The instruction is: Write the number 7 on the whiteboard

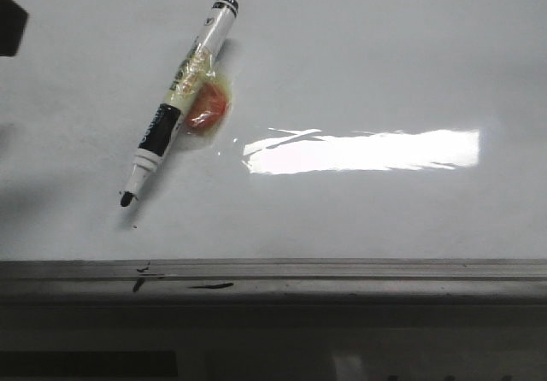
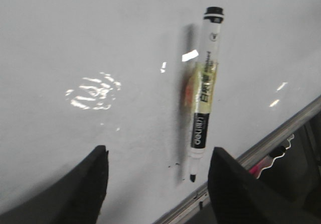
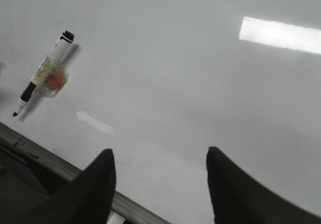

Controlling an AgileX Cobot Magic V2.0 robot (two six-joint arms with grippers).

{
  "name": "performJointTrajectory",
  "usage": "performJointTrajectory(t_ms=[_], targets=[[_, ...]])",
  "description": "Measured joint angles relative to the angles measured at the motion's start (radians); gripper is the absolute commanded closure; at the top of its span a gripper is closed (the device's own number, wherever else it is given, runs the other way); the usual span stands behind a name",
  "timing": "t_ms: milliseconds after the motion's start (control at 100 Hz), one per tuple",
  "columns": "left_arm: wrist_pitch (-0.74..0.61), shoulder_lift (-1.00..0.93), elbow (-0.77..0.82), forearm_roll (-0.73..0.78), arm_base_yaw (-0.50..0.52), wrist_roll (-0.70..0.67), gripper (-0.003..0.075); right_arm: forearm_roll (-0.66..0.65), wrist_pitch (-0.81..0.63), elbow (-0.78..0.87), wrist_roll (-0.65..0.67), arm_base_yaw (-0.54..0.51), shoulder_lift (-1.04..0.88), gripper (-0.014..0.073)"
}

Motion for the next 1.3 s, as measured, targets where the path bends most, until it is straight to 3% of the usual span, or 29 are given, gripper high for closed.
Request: performJointTrajectory(t_ms=[260, 650, 770, 910, 1150, 1300], targets=[[-0.151, 0.143, -0.002, -0.019, -0.188, 0.004, 0.0314, 0.000, 0.000, 0.000, 0.000, 0.000, 0.000, 0.0220], [-0.241, 0.296, -0.013, -0.081, -0.208, 0.004, 0.0323, 0.000, 0.000, 0.000, -0.001, 0.000, 0.000, 0.0220], [-0.241, 0.318, -0.018, -0.089, -0.210, 0.004, 0.0442, 0.000, 0.000, 0.000, -0.001, 0.000, 0.000, 0.0220], [-0.236, 0.337, -0.018, -0.093, -0.210, 0.004, 0.0734, 0.002, 0.000, 0.000, -0.001, 0.000, 0.000, 0.0220], [-0.167, 0.331, -0.018, -0.095, -0.210, 0.043, 0.0741, 0.117, 0.002, 0.000, -0.052, 0.000, 0.000, 0.0220], [-0.155, 0.264, 0.011, -0.213, -0.244, 0.301, 0.0740, 0.338, 0.047, 0.000, -0.296, 0.000, 0.007, 0.0220]])
